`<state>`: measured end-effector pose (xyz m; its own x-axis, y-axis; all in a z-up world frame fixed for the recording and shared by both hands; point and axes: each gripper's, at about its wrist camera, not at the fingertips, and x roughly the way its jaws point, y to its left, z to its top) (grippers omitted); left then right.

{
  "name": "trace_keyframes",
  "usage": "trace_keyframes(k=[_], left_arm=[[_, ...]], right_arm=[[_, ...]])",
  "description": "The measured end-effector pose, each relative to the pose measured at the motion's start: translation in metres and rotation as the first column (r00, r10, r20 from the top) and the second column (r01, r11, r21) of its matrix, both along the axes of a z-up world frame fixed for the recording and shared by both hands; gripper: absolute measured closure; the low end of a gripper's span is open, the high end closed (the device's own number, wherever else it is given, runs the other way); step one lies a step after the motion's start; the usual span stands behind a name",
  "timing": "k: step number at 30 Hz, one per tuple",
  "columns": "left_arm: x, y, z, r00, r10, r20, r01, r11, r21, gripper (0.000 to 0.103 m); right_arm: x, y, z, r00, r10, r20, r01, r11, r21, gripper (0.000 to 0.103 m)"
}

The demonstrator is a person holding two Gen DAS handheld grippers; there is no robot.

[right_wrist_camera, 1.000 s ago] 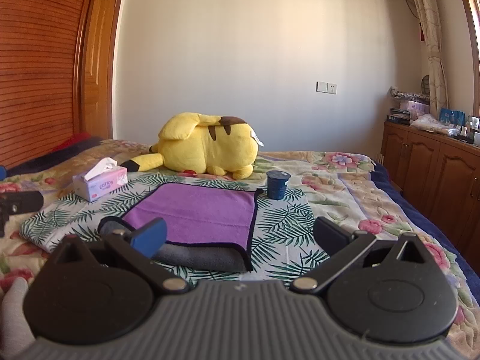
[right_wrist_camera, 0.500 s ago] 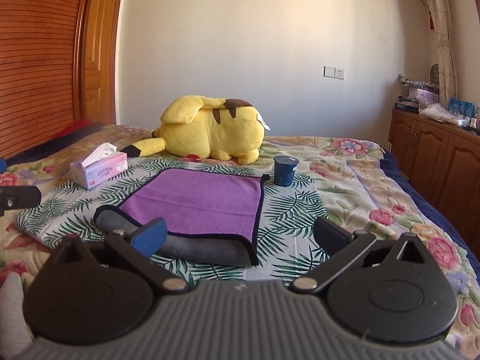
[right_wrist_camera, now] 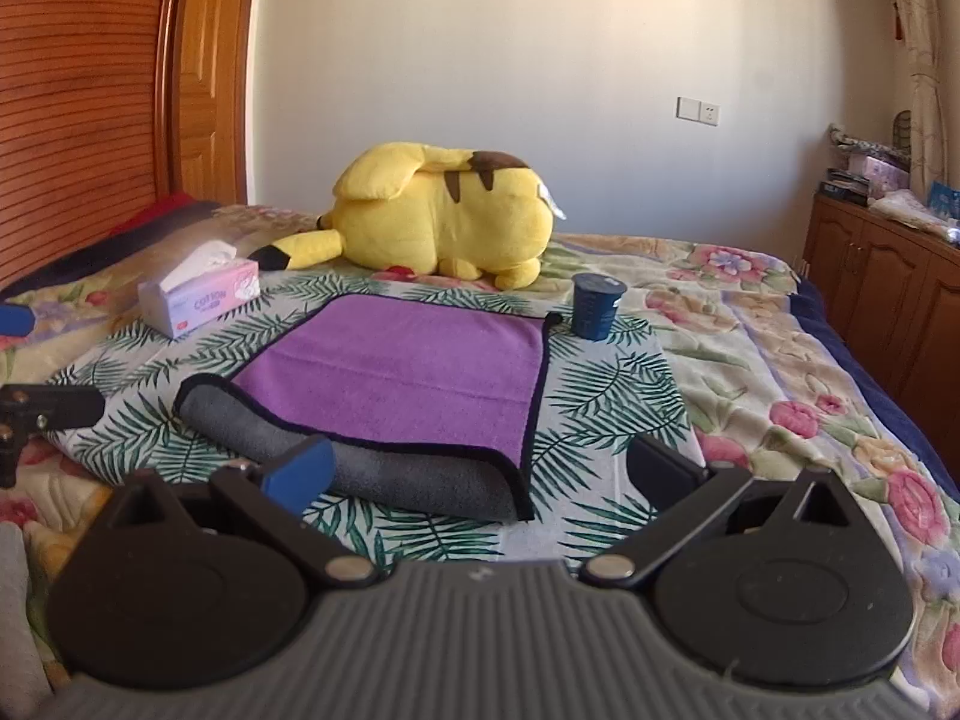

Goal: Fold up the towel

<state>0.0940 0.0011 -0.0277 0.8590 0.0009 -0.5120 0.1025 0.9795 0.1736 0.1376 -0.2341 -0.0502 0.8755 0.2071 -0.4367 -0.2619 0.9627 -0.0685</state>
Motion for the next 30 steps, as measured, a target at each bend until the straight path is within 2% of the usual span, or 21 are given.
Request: trace_keyframes(k=[16, 25, 29, 30], left_arm=[[0.052, 0.018, -0.02, 0.998, -0.019, -0.064, 0.018, 1.0, -0.021, 0.016], [0.083, 0.032, -0.033, 0.995, -0.001, -0.103, -0.002, 1.0, -0.031, 0.023], [0.095, 0.041, -0.037, 0.994, 0.011, -0.112, -0.016, 0.999, -0.05, 0.024], [0.098, 0.042, -0.039, 0.993, 0.013, -0.118, -0.019, 0.998, -0.054, 0.025]], right_arm=[[0.045, -0.002, -0.018, 0.992, 0.043, -0.116, -0.039, 0.999, 0.033, 0.0], [0.075, -0.003, -0.029, 0.986, 0.052, -0.156, -0.047, 0.998, 0.037, 0.001], [0.085, -0.004, -0.033, 0.982, 0.06, -0.181, -0.054, 0.998, 0.036, 0.012], [0.087, -0.004, -0.034, 0.981, 0.064, -0.185, -0.058, 0.998, 0.038, 0.012]])
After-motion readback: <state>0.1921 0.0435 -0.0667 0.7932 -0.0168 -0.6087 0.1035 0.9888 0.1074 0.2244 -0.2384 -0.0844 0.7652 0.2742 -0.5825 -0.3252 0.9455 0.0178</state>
